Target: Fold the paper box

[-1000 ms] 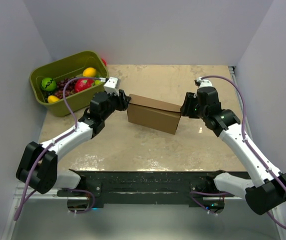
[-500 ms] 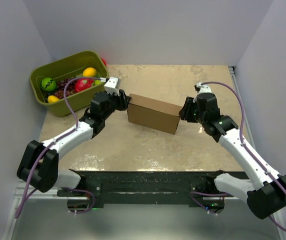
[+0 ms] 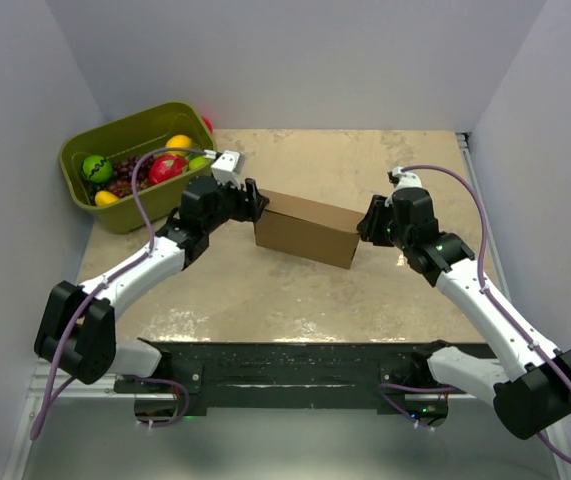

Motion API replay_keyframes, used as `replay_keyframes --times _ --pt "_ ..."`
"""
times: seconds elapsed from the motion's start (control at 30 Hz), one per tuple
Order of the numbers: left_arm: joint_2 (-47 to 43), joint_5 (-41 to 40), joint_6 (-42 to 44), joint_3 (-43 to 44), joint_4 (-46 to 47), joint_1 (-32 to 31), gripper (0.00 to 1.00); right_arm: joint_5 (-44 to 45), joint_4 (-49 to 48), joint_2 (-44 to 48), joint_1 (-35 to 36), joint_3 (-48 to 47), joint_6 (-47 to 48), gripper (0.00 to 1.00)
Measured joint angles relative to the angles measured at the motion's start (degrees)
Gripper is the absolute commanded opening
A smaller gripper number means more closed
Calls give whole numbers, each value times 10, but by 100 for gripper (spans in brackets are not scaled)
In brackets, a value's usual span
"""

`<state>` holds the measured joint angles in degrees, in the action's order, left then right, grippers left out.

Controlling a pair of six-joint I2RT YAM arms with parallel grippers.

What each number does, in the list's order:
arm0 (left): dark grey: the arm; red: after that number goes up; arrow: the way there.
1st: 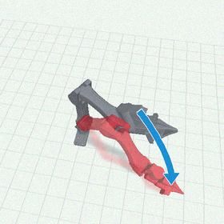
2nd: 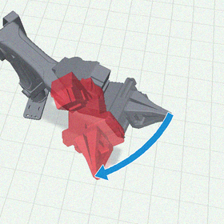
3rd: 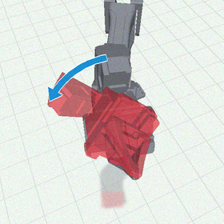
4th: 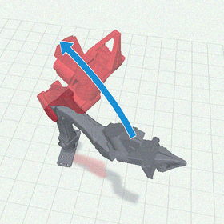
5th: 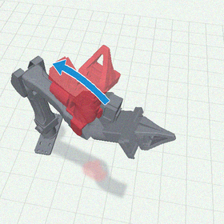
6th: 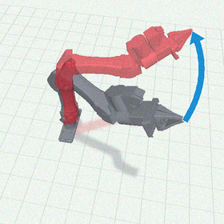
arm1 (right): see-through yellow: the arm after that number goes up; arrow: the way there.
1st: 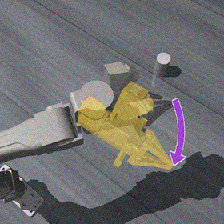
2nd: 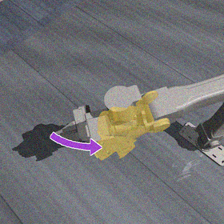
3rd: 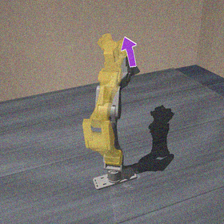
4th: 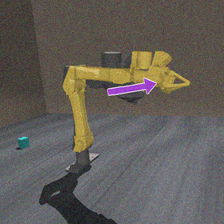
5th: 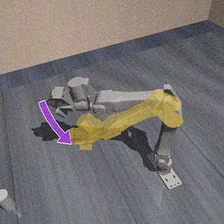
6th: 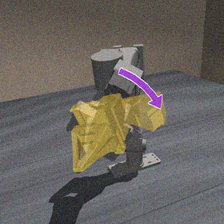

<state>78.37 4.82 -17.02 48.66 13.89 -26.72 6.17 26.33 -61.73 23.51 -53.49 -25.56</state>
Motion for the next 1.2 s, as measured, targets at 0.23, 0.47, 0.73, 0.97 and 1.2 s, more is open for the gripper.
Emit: replay_keyframes --times 0.23,0.47,0.73,0.97,1.2 --pt "-2 68 -21 24 -59 22 64 0 0 0 0 1 0 37" --pt "-29 95 -57 -5 -51 50 59 0 0 0 0 1 0 37" --pt "-38 113 -77 -17 -45 73 58 0 -2 0 0 1 0 37" --pt "-33 122 -82 -17 -35 75 58 0 -2 3 0 1 0 36" --pt "-33 156 -106 -17 -20 78 59 0 -2 3 0 1 0 36"
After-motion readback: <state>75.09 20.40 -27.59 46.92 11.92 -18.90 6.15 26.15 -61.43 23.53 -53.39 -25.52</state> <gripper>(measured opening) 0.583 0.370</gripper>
